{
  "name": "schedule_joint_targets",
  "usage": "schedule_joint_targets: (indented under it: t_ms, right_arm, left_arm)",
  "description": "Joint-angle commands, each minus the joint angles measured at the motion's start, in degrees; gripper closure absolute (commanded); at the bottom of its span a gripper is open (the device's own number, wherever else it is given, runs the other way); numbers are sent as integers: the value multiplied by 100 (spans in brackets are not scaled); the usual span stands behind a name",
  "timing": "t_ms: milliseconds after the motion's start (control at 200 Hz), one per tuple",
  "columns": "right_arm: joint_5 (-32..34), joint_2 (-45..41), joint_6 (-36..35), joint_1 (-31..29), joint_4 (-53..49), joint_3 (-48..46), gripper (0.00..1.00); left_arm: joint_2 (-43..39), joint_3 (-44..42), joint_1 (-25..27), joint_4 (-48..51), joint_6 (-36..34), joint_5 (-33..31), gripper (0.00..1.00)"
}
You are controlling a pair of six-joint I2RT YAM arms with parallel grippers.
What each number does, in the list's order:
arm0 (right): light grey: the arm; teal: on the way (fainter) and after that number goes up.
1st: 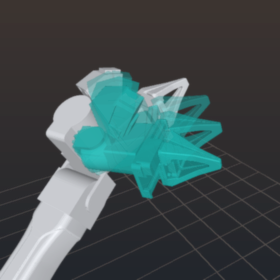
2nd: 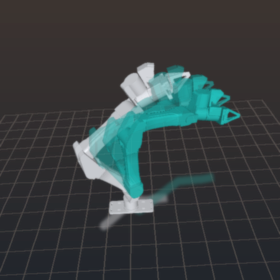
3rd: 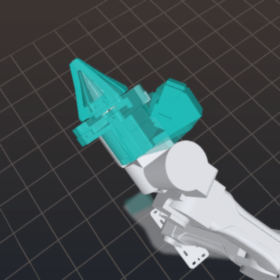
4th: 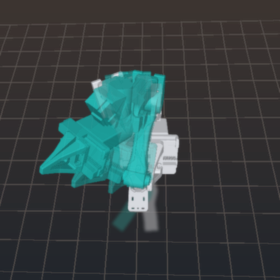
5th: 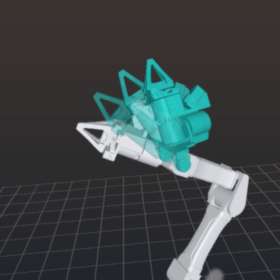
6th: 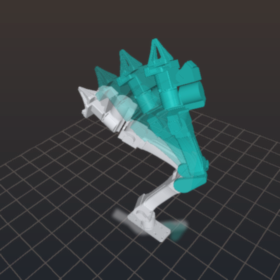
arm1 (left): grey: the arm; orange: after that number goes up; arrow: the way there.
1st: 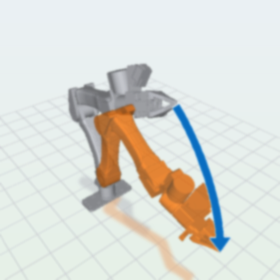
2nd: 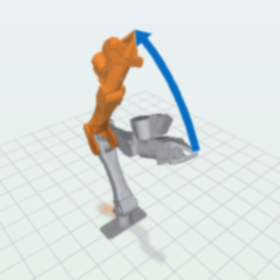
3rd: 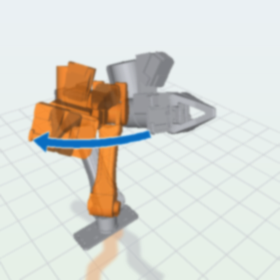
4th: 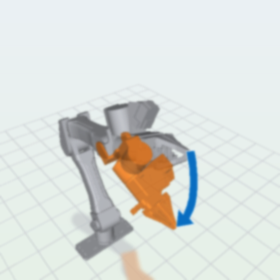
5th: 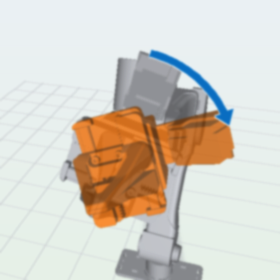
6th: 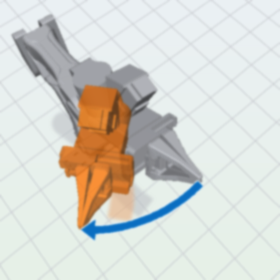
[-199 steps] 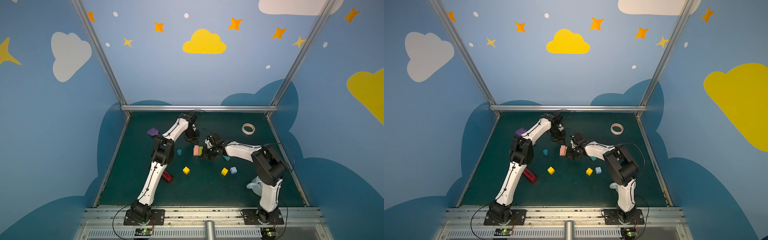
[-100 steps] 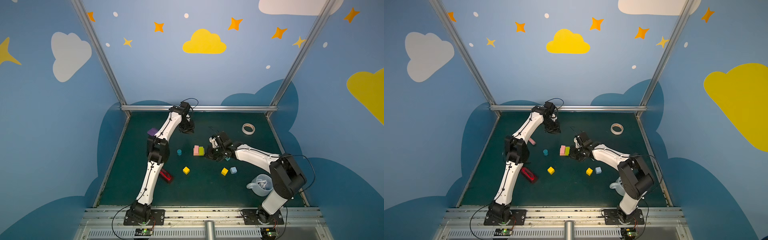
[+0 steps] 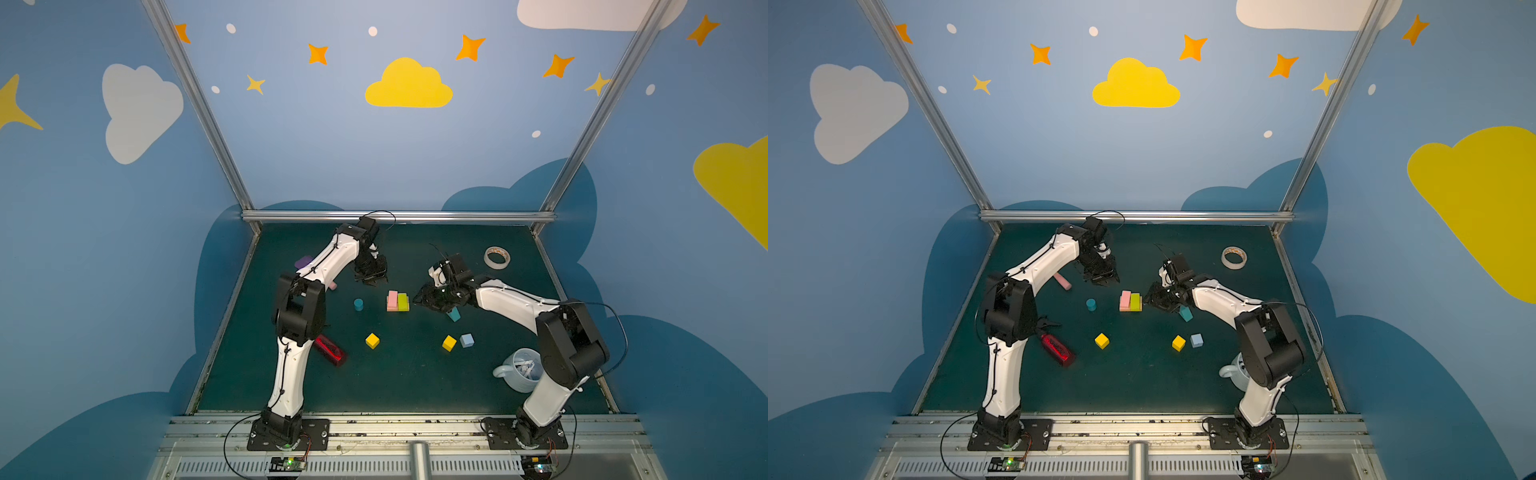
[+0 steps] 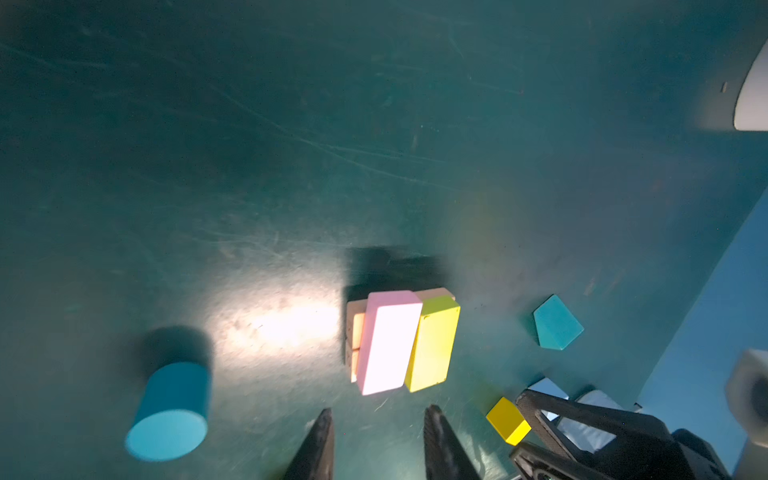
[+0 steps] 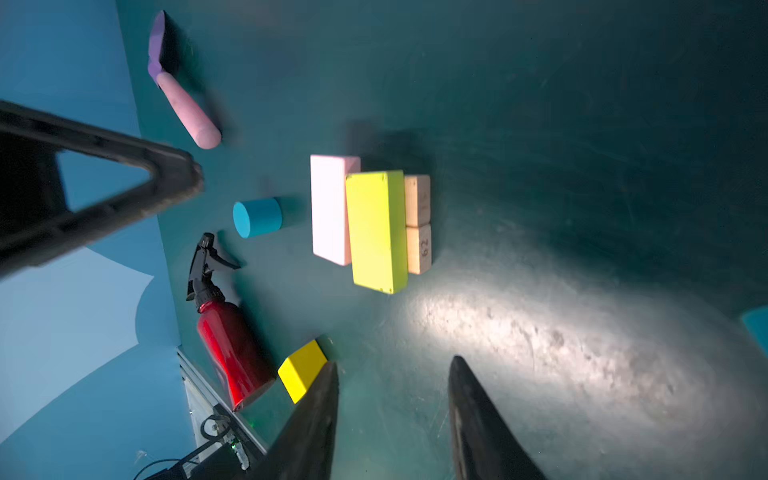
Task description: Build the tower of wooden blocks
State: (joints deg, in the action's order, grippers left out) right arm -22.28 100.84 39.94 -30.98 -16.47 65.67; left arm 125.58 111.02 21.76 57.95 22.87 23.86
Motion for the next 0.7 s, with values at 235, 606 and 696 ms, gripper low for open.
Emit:
schedule_joint_targets:
  t_ms: [235, 606, 696]
  right_arm:
    - [-379, 516, -204, 64, -28, 609, 64]
    - [-590, 906, -67, 66, 120, 799, 58]
    - [-593, 955, -44, 61, 157, 808, 59]
  left_arm:
    - [269, -41, 136, -320, 201, 106, 68]
    - [396, -80, 218, -330, 250, -2, 71]
    - [432, -80, 239, -303, 249, -19, 72]
